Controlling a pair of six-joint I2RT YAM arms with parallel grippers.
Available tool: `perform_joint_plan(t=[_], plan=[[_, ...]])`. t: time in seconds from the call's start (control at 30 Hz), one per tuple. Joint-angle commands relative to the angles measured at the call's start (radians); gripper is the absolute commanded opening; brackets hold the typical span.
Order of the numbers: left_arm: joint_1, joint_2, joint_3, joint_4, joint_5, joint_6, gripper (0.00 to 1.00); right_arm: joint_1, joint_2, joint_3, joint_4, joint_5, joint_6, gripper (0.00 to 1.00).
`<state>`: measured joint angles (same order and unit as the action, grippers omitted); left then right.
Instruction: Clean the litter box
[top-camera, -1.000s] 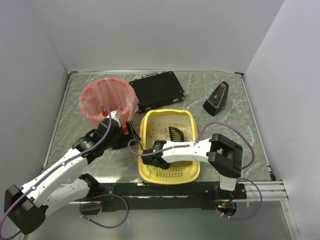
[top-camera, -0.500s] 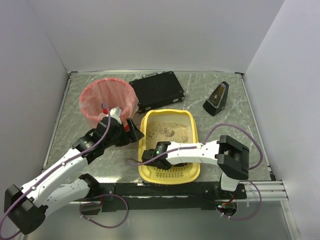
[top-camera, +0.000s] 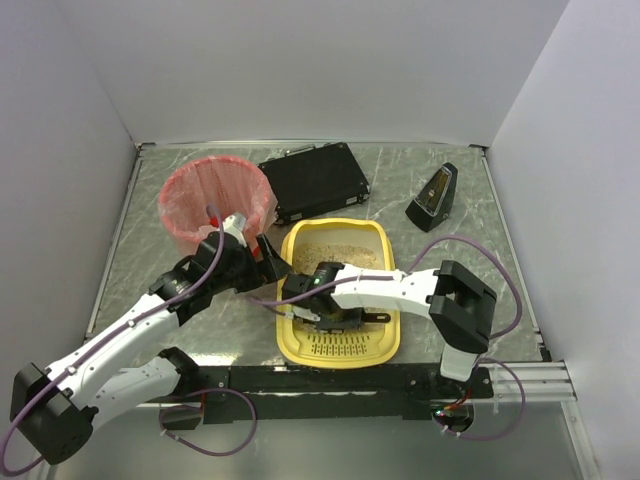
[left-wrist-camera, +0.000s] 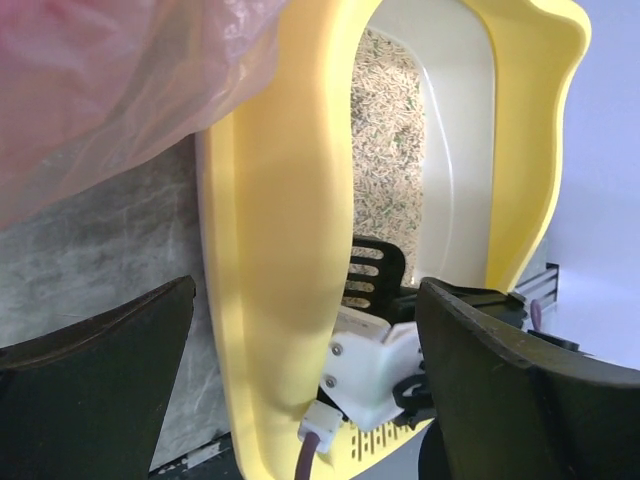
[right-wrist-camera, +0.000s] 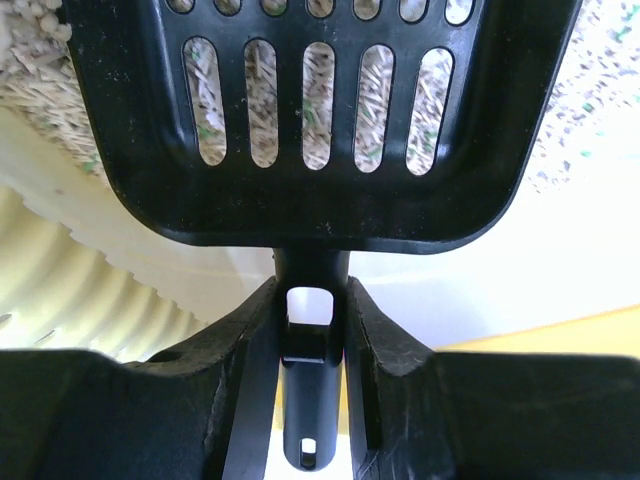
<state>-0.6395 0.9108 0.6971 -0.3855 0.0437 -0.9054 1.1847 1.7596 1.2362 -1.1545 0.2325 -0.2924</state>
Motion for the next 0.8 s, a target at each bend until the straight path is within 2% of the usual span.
perform_joint_plan(t=[0.0,0.27,0.53,0.77], plan=[[-0.005,0.017,-0.007,0.063,0.041,-0.036,0.97,-0.065,-0.015,0.017,0.164,-0.185,-0.05,0.0],[-0.006,0.02,-0.007,0.077,0.044,-0.043,0.97,-0.145,-0.075,0.032,0.202,-0.396,-0.057,0.0],[-0.008,0.016,-0.005,0.065,0.041,-0.044,0.97,-0.189,-0.069,0.043,0.216,-0.417,-0.01,0.0],[-0.008,0.01,0.012,0.043,0.01,-0.039,0.97,-0.252,-0.166,-0.001,0.303,-0.456,0.091,0.0]])
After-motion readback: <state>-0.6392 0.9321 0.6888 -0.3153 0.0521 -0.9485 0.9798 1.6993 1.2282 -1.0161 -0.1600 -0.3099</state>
